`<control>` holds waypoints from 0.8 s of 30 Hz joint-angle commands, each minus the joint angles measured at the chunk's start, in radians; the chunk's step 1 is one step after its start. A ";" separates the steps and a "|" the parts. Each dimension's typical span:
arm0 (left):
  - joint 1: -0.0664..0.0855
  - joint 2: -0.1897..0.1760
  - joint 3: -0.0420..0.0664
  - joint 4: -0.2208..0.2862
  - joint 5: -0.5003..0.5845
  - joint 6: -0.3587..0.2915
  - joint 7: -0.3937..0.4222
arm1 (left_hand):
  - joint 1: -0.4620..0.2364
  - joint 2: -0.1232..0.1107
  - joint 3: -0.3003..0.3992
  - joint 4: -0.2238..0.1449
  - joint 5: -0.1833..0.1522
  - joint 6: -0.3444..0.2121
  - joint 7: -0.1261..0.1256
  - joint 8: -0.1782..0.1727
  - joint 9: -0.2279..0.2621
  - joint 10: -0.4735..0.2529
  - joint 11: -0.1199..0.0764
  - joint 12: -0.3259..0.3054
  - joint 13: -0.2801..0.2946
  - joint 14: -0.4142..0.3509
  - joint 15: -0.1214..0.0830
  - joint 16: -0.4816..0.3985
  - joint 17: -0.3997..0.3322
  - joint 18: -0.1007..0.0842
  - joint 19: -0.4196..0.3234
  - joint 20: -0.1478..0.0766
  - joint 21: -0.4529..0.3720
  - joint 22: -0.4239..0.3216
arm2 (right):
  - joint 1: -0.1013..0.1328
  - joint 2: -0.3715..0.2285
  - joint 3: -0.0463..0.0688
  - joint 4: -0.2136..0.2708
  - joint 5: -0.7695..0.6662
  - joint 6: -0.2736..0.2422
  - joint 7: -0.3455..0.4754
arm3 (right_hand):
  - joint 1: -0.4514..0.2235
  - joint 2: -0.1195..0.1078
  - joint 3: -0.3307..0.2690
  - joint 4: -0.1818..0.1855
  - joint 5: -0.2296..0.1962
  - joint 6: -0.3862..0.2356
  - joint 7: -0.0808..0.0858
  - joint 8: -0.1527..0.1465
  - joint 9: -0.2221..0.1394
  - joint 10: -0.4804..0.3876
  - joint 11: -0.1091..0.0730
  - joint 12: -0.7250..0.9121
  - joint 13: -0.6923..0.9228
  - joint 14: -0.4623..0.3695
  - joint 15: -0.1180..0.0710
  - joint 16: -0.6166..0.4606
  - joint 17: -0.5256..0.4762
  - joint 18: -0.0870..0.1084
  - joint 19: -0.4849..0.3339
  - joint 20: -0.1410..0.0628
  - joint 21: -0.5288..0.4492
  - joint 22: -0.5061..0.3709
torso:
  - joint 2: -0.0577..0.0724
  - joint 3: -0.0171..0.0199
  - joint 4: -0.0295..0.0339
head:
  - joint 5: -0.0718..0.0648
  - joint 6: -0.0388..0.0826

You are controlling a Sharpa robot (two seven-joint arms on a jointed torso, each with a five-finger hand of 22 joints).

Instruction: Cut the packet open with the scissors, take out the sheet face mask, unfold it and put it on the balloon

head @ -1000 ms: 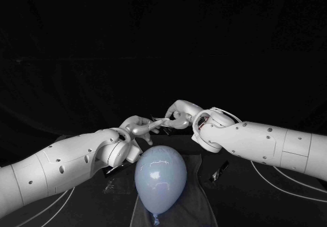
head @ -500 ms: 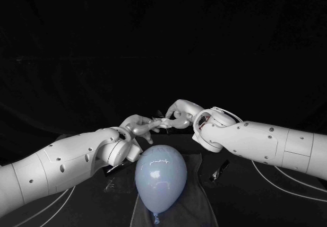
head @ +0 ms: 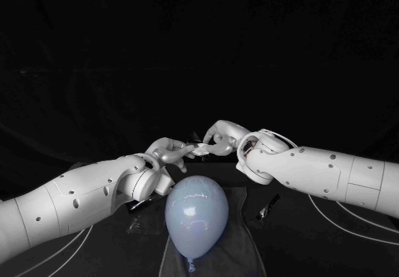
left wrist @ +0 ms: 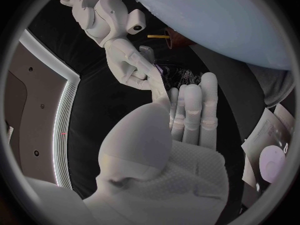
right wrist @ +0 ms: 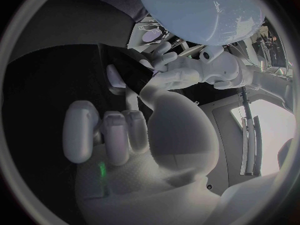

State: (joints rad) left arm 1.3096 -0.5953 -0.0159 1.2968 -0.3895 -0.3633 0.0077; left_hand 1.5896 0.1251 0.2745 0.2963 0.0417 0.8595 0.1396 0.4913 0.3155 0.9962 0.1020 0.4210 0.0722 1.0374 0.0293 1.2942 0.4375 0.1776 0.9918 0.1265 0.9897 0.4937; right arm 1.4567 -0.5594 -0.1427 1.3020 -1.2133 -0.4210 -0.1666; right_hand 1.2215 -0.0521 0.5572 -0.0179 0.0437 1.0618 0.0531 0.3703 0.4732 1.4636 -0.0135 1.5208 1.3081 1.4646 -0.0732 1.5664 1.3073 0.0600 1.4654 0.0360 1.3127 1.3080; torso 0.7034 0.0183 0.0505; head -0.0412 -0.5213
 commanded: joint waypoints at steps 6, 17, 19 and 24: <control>0.002 -0.001 0.001 0.000 0.017 -0.041 0.037 | -0.091 -0.132 0.305 -0.027 0.005 0.033 -0.004 0.024 0.021 0.083 -0.021 -0.051 -0.003 0.020 -0.008 0.010 0.007 0.007 -0.004 -0.014 0.017 0.011 | 0.001 -0.004 0.001 0.005 -0.007 -0.002 0.000 | 0.001 0.008 0.003 -0.003 0.005 0.006 0.000 0.030 0.054 0.080 -0.007 0.001 0.223 0.106 -0.006 0.004 0.261 -0.009 0.013 -0.005 0.004 0.186 | 0.000 0.0000 -0.0007 | 0.006 -0.002; 0.002 -0.001 0.001 0.004 0.016 -0.061 0.048 | -0.214 -0.209 0.498 -0.118 0.007 0.052 -0.010 0.049 0.056 0.130 -0.027 -0.069 0.004 0.056 -0.019 0.024 0.041 0.007 0.000 -0.021 0.045 0.028 | 0.001 -0.007 0.000 0.009 0.079 -0.082 0.086 | -0.086 -0.102 -0.087 0.031 0.005 -0.141 0.062 -0.049 0.014 -0.060 0.044 -0.233 0.052 0.089 0.033 -0.017 0.191 0.014 -0.047 0.016 -0.145 0.143 | -0.001 0.0001 -0.0006 | 0.010 -0.005; 0.002 -0.001 0.001 0.005 0.015 -0.062 0.049 | -0.225 -0.213 0.512 -0.131 0.007 0.054 -0.011 0.051 0.059 0.134 -0.028 -0.070 0.005 0.058 -0.020 0.024 0.043 0.007 -0.001 -0.022 0.047 0.030 | 0.001 -0.009 0.000 0.011 0.091 -0.096 0.112 | -0.078 -0.109 -0.105 0.034 0.005 -0.164 0.079 -0.072 0.001 -0.076 0.061 -0.254 0.038 0.087 0.050 -0.019 0.185 0.017 -0.058 0.029 -0.168 0.136 | 0.000 0.0002 -0.0003 | 0.011 -0.005; 0.002 -0.002 0.001 0.008 0.015 -0.064 0.050 | -0.258 -0.228 0.558 -0.165 0.007 0.058 -0.010 0.053 0.067 0.143 -0.029 -0.074 0.007 0.064 -0.021 0.025 0.048 0.007 -0.002 -0.025 0.057 0.036 | 0.001 -0.025 0.000 0.034 0.100 -0.118 0.171 | -0.050 -0.111 -0.126 0.029 0.005 -0.190 0.094 -0.098 -0.016 -0.114 0.077 -0.300 0.005 0.078 0.064 -0.029 0.155 0.027 -0.083 0.046 -0.226 0.119 | 0.000 0.0001 -0.0007 | 0.012 -0.006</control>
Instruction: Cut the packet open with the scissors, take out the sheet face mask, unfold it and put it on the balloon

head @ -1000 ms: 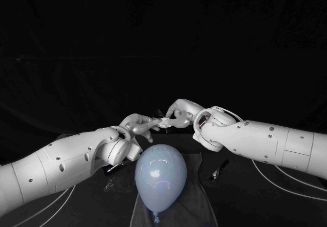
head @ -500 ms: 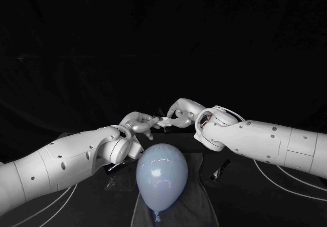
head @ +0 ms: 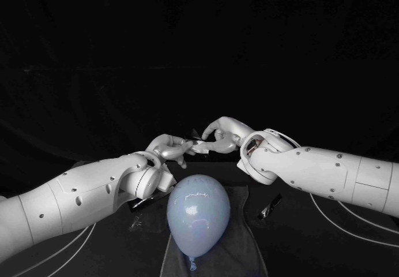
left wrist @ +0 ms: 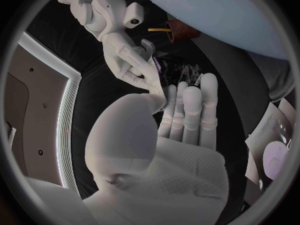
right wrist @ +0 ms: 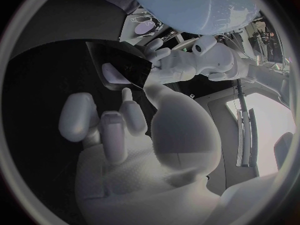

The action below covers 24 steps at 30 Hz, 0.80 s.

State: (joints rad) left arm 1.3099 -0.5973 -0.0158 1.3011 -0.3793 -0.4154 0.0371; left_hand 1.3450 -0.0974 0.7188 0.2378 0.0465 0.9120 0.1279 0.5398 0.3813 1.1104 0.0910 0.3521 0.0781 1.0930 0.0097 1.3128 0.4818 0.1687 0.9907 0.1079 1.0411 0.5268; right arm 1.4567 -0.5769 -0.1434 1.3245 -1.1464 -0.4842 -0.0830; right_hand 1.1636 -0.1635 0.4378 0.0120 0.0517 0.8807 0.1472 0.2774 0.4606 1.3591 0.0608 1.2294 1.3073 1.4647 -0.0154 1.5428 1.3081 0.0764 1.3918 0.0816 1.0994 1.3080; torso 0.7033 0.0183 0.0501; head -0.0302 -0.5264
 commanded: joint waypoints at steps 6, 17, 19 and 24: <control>0.002 -0.002 0.001 0.005 0.005 -0.012 0.018 | -0.044 -0.015 0.147 -0.131 0.002 0.012 -0.001 0.007 0.008 0.037 -0.020 -0.007 0.003 0.018 -0.004 0.010 0.015 0.016 -0.003 -0.008 0.015 0.009 | 0.001 -0.036 -0.001 0.056 -0.019 -0.061 0.136 | 0.047 0.005 -0.015 -0.014 -0.003 -0.025 0.011 -0.024 -0.015 -0.036 0.012 -0.031 -0.011 0.072 0.016 -0.010 0.142 0.017 -0.024 0.013 -0.042 0.112 | 0.000 0.0004 -0.0009 | 0.005 -0.004; 0.002 -0.005 0.001 0.005 -0.001 -0.009 0.004 | -0.067 -0.020 0.169 -0.150 0.003 0.016 -0.003 0.008 0.013 0.043 -0.022 -0.007 0.005 0.027 -0.006 0.013 0.026 0.016 -0.003 -0.009 0.023 0.013 | 0.000 -0.078 -0.006 0.126 -0.160 -0.105 0.218 | 0.122 0.026 0.005 -0.050 -0.003 0.011 0.008 -0.022 -0.023 0.006 0.009 0.039 0.033 0.087 0.015 0.007 0.193 0.009 0.003 0.021 0.020 0.132 | 0.000 0.0003 -0.0004 | 0.012 -0.005; 0.002 -0.005 0.001 0.004 -0.002 -0.008 0.001 | -0.067 -0.020 0.169 -0.150 0.003 0.016 -0.003 0.008 0.013 0.043 -0.022 -0.007 0.005 0.027 -0.006 0.013 0.026 0.016 -0.003 -0.009 0.023 0.013 | 0.000 -0.082 -0.006 0.138 -0.182 -0.118 0.235 | 0.136 0.032 0.014 -0.058 -0.003 0.024 0.004 -0.019 -0.024 0.019 0.006 0.058 0.047 0.091 0.013 0.011 0.207 0.006 0.011 0.020 0.037 0.138 | 0.000 0.0002 -0.0004 | 0.013 -0.005; 0.002 -0.005 0.001 0.002 -0.006 -0.005 -0.005 | -0.070 -0.021 0.172 -0.153 0.003 0.017 -0.003 0.008 0.014 0.044 -0.022 -0.007 0.005 0.029 -0.006 0.014 0.029 0.016 -0.003 -0.009 0.024 0.014 | 0.000 -0.089 -0.006 0.172 -0.254 -0.130 0.256 | 0.154 0.040 0.034 -0.071 -0.003 0.062 -0.013 -0.016 -0.031 0.069 -0.008 0.130 0.099 0.103 0.004 0.024 0.250 -0.002 0.033 0.011 0.087 0.155 | 0.001 0.0002 0.0005 | 0.018 -0.008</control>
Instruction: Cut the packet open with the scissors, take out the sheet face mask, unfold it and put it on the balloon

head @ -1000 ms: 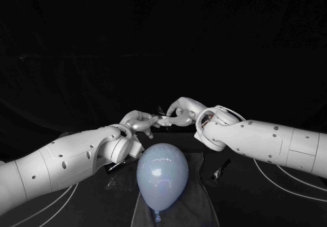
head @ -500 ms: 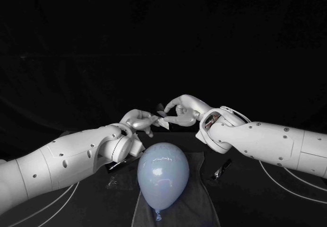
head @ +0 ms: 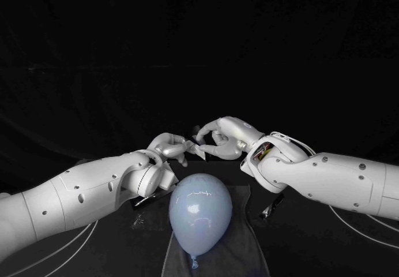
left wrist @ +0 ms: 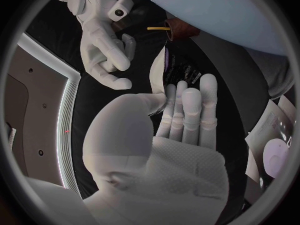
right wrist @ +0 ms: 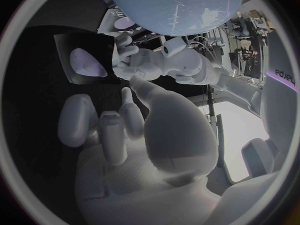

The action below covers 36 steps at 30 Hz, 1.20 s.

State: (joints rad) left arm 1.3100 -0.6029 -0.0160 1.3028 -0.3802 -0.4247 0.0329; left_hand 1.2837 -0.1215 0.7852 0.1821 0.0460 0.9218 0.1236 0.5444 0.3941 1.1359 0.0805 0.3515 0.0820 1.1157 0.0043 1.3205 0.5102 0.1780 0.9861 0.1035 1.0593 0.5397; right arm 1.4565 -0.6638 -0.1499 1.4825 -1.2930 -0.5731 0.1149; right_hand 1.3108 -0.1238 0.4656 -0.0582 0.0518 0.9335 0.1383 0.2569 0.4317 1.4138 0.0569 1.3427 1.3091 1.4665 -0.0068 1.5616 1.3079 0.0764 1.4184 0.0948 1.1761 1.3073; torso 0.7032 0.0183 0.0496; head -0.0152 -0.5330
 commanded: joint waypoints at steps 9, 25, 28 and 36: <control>0.002 0.004 0.001 -0.005 -0.012 0.010 -0.009 | -0.018 0.001 0.112 -0.104 0.004 0.010 0.001 0.005 0.004 0.022 -0.013 -0.007 0.002 0.012 -0.002 0.009 0.007 0.007 0.002 -0.006 0.009 0.003 | -0.003 0.011 -0.003 0.039 -0.248 0.050 -0.021 | 0.034 0.040 0.076 -0.030 0.001 0.068 -0.021 0.003 -0.016 0.052 -0.020 0.069 0.137 0.104 -0.020 0.009 0.263 -0.014 0.033 -0.021 0.072 0.178 | 0.001 -0.0016 0.0004 | 0.005 -0.003; 0.002 0.002 0.001 -0.001 -0.014 0.019 -0.012 | -0.018 0.001 0.112 -0.104 0.004 0.010 0.001 0.005 0.004 0.022 -0.013 -0.007 0.002 0.012 -0.002 0.009 0.007 0.007 0.002 -0.006 0.009 0.003 | -0.020 0.043 -0.007 0.002 -0.345 0.080 -0.193 | 0.010 0.049 0.091 -0.025 -0.001 0.074 -0.018 -0.002 -0.022 0.062 -0.018 0.081 0.146 0.104 -0.020 0.009 0.263 -0.018 0.042 -0.020 0.092 0.185 | 0.000 -0.0006 0.0011 | 0.005 -0.008; 0.002 0.002 0.001 0.000 -0.014 0.020 -0.012 | -0.018 0.001 0.112 -0.104 0.004 0.010 0.001 0.005 0.004 0.022 -0.013 -0.007 0.002 0.012 -0.002 0.009 0.007 0.007 0.002 -0.006 0.009 0.003 | -0.021 0.045 -0.007 -0.002 -0.349 0.075 -0.205 | 0.007 0.049 0.091 -0.024 -0.001 0.074 -0.017 -0.003 -0.023 0.062 -0.018 0.081 0.146 0.104 -0.020 0.009 0.263 -0.018 0.042 -0.020 0.092 0.185 | 0.000 -0.0004 0.0008 | 0.005 -0.008; 0.002 0.001 0.001 0.002 -0.016 0.023 -0.014 | -0.018 0.001 0.112 -0.104 0.004 0.010 0.001 0.005 0.004 0.022 -0.013 -0.007 0.002 0.012 -0.002 0.009 0.007 0.007 0.002 -0.006 0.009 0.003 | -0.022 0.044 -0.007 -0.008 -0.354 0.037 -0.230 | 0.006 0.050 0.092 -0.023 -0.001 0.074 -0.017 -0.003 -0.023 0.062 -0.018 0.081 0.147 0.104 -0.020 0.009 0.263 -0.018 0.043 -0.020 0.092 0.185 | 0.001 -0.0003 0.0001 | 0.005 -0.008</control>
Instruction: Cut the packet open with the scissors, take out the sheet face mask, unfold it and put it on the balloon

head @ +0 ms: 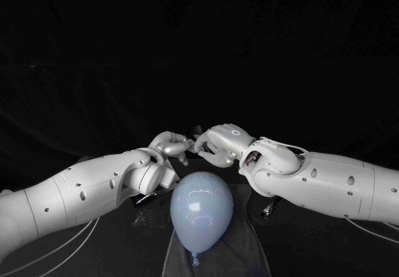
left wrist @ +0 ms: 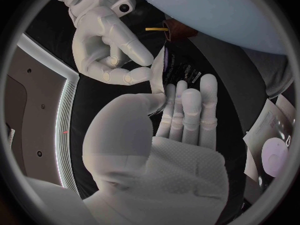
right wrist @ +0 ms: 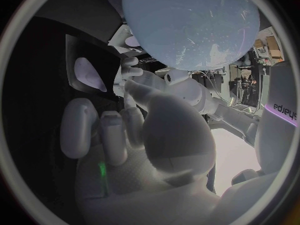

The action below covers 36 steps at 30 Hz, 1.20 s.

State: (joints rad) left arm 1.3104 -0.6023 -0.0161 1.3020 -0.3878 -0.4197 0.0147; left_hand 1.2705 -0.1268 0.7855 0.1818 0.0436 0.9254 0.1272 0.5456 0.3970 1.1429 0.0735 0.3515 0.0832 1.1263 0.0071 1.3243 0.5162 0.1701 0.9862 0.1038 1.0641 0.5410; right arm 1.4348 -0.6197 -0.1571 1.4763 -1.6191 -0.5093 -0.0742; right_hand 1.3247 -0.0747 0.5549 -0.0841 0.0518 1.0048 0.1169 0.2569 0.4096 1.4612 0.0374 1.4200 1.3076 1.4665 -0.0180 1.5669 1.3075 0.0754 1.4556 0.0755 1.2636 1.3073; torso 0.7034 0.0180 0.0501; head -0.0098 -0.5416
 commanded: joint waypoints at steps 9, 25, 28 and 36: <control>0.002 0.000 0.001 0.006 -0.013 0.024 0.004 | -0.004 0.007 0.112 -0.104 0.006 0.006 -0.003 0.003 0.001 0.015 -0.005 -0.007 0.001 0.002 -0.004 0.005 0.001 0.015 0.002 -0.006 0.004 0.001 | -0.001 0.010 0.000 -0.026 -0.039 0.003 -0.087 | -0.022 -0.007 0.005 0.005 -0.002 -0.013 0.009 -0.016 -0.008 0.006 0.006 -0.008 0.140 0.104 -0.006 0.004 0.263 -0.014 -0.001 0.001 -0.011 0.181 | 0.000 -0.0001 0.0002 | -0.001 0.000; 0.002 0.000 0.001 0.010 -0.017 0.033 0.005 | -0.011 0.006 0.118 -0.110 0.006 0.008 -0.003 0.004 0.003 0.017 -0.006 -0.007 0.001 0.004 -0.005 0.006 0.004 0.015 0.003 -0.007 0.007 0.003 | -0.001 0.028 0.001 -0.044 -0.064 -0.037 -0.118 | -0.039 -0.031 0.017 0.003 -0.003 -0.060 0.024 -0.059 -0.033 -0.005 0.019 -0.020 0.132 0.104 0.005 0.004 0.263 -0.011 -0.008 0.009 -0.028 0.177 | 0.000 -0.0002 0.0001 | -0.003 0.003; 0.002 0.000 0.001 0.011 -0.017 0.034 0.005 | -0.011 0.006 0.118 -0.110 0.006 0.008 -0.003 0.004 0.003 0.017 -0.006 -0.007 0.001 0.004 -0.005 0.006 0.004 0.015 0.003 -0.007 0.007 0.003 | -0.001 0.029 0.001 -0.044 -0.069 -0.046 -0.119 | -0.039 -0.034 0.017 0.003 -0.003 -0.060 0.024 -0.060 -0.034 -0.005 0.019 -0.020 0.132 0.104 0.006 0.004 0.263 -0.011 -0.008 0.009 -0.028 0.177 | 0.000 0.0001 -0.0001 | -0.002 0.003; 0.002 -0.001 0.001 0.012 -0.018 0.037 0.004 | -0.011 0.006 0.118 -0.110 0.006 0.008 -0.003 0.004 0.003 0.017 -0.006 -0.007 0.001 0.004 -0.005 0.006 0.004 0.015 0.003 -0.007 0.007 0.003 | -0.001 0.031 0.001 -0.045 -0.093 -0.075 -0.132 | -0.045 -0.063 0.017 -0.004 -0.003 -0.084 0.028 -0.086 -0.050 -0.013 0.023 -0.029 0.126 0.104 0.010 0.004 0.263 -0.009 -0.013 0.013 -0.042 0.173 | 0.000 0.0002 -0.0005 | -0.003 0.004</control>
State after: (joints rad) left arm 1.3105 -0.6036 -0.0161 1.3109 -0.3985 -0.4031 0.0100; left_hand 1.2606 -0.1264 0.8101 0.1571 0.0462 0.9289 0.1235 0.5457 0.3991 1.1497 0.0739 0.3478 0.0840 1.1313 0.0057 1.3241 0.5195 0.1749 0.9863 0.1039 1.0639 0.5430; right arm 1.4332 -0.5892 -0.1571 1.4325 -1.6775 -0.5513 -0.1840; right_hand 1.2773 -0.1294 0.5690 -0.0842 0.0520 0.9266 0.1446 0.1740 0.3611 1.4502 0.0558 1.3949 1.3074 1.4662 -0.0176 1.5673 1.3075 0.0747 1.4446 0.0862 1.2251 1.3073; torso 0.7033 0.0176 0.0501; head -0.0125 -0.5377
